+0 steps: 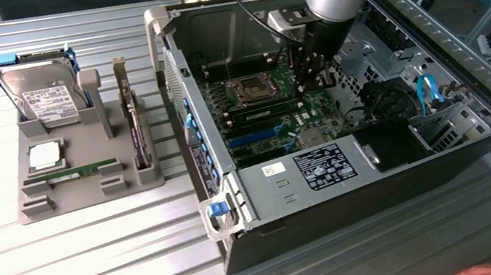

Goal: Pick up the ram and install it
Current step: 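Press down the ram until it locks into place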

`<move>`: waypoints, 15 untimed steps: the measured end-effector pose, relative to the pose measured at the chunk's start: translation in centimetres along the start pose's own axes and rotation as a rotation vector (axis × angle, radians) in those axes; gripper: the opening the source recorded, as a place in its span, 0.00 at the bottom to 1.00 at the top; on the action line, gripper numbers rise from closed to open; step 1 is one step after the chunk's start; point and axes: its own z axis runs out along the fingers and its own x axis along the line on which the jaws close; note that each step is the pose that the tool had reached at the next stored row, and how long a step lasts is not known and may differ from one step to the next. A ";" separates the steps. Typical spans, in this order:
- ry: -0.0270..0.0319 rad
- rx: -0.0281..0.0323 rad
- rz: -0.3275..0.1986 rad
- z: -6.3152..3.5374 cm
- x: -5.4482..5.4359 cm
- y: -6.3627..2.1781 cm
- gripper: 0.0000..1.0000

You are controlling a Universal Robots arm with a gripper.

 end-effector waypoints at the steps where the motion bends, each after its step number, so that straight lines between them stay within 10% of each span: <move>1: 0.0003 -0.0001 0.000 0.07 0.0 0.00 0.10; 15: 0.0005 -0.0001 0.000 0.50 0.0 -0.01 0.10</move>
